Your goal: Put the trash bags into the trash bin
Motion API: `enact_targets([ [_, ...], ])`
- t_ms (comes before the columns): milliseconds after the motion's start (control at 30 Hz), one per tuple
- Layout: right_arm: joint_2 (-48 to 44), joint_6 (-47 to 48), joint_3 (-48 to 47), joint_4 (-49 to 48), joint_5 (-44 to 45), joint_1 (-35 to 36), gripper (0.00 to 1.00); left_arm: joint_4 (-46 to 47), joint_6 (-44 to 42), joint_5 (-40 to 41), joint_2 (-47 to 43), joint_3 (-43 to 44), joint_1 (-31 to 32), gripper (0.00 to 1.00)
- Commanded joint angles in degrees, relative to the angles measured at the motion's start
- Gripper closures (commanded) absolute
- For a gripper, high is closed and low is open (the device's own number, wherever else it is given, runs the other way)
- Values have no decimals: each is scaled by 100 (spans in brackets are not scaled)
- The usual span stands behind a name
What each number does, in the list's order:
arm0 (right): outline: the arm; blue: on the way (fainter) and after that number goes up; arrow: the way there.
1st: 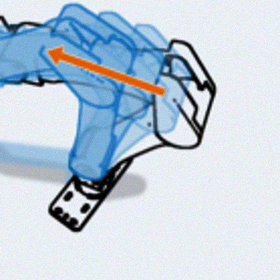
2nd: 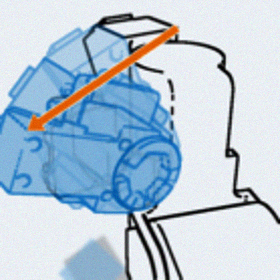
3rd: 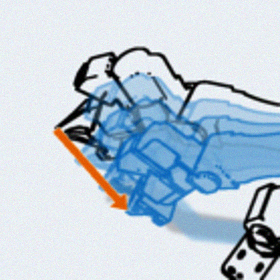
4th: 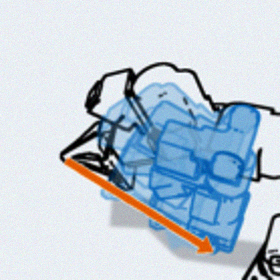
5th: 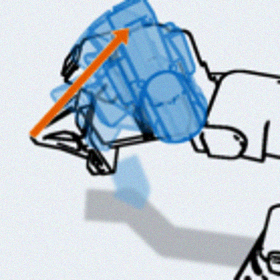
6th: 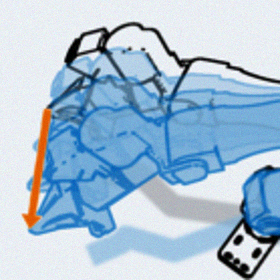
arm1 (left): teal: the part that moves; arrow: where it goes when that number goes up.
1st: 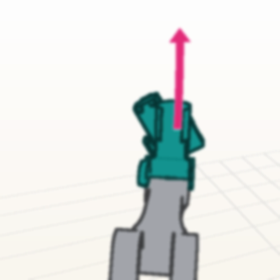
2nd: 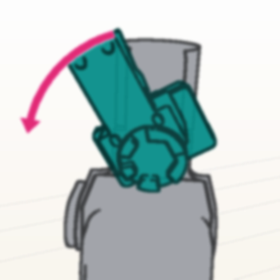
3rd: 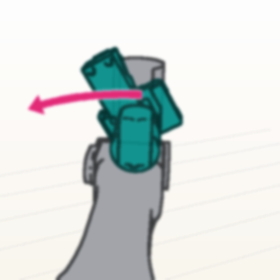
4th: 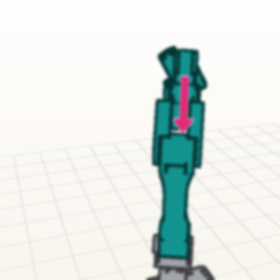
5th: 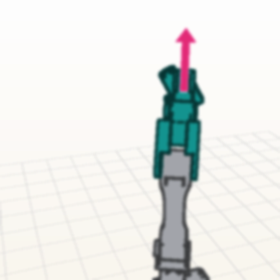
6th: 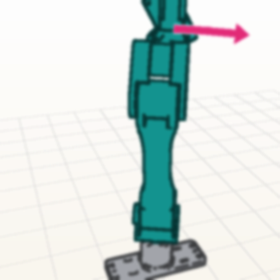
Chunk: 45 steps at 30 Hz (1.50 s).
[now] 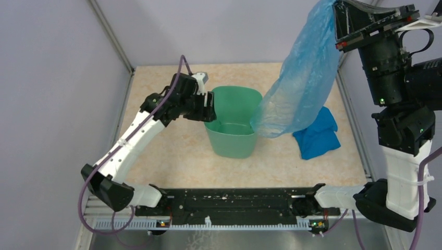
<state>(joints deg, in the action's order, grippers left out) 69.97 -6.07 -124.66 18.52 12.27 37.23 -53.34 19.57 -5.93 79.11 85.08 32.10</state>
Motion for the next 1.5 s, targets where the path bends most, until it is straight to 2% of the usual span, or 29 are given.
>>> enact_targets([
  [0,130,-380,-147,-543,-859,-17,100,676,-45,170,-780,76,31,24],
  [200,359,-622,-226,-677,-1901,-21,100,1474,-451,-160,-1795,-119,30,19],
  [400,603,-1005,-252,-947,-2676,-17,100,2403,-761,-1507,-2561,-97,31,16],
  [600,840,-1357,-245,-1192,-3022,-18,100,3149,-697,-2351,-2506,-42,25,14],
  [800,1133,-1646,-471,-1236,-3255,-20,100,3763,-602,-2704,-2163,168,28,13],
  [1100,1453,-1653,-445,-1048,-3014,-16,100,4496,-204,-3744,-1991,109,29,13],
  [1200,1533,-1569,-445,-889,-2835,-14,100,4404,-266,-3580,-2060,93,26,14],
  [1367,1537,-1404,-372,-758,-2537,-16,100,3842,-532,-2422,-2341,172,32,17],
  [1467,1528,-1324,-366,-659,-2378,-20,100,3852,-527,-2180,-2519,144,32,18],
])
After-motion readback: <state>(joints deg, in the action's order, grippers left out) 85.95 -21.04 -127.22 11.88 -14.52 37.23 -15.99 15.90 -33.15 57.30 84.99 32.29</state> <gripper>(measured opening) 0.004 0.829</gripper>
